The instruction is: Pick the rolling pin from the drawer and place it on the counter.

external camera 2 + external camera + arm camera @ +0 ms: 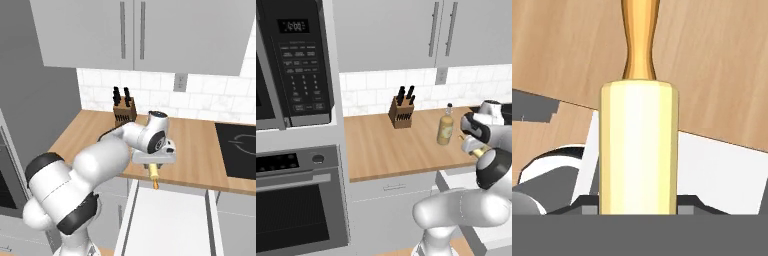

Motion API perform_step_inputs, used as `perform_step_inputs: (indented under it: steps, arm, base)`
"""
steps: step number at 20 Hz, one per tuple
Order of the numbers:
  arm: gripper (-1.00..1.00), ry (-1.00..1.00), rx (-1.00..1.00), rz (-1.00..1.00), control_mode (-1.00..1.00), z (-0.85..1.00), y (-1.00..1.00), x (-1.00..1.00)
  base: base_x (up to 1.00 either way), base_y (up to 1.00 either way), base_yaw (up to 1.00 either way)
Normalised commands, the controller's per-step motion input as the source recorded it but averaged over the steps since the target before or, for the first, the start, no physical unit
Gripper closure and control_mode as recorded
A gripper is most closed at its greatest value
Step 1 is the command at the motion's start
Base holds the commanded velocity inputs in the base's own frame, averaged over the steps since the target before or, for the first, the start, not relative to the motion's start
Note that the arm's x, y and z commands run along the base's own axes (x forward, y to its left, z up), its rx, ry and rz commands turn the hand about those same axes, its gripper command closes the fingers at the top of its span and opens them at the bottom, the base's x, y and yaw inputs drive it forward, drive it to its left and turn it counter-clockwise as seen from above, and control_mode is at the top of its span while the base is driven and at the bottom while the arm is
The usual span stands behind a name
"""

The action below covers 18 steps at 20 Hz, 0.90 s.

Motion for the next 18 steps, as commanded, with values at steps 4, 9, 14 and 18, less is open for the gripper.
perform_step_inputs:
  steps: [4, 9, 14, 18]
  arm:
    - [1.00, 0.00, 0.00, 0.02, -1.00, -0.01, 1.00, 1.00]
    - [1.00, 0.00, 0.00, 0.04, -1.00, -0.01, 1.00, 1.00]
    - [1.00, 0.00, 0.00, 0.00, -1.00, -0.26, 0.91, 0.82]
    - [1.00, 0.00, -0.01, 0.00, -1.00, -0.38, 0.64, 0.26]
  base:
    - [0.00, 0.00, 0.00]
    - [0.00, 0.00, 0.00]
    - [0.00, 0.00, 0.00]
    - [0.00, 0.00, 0.00]
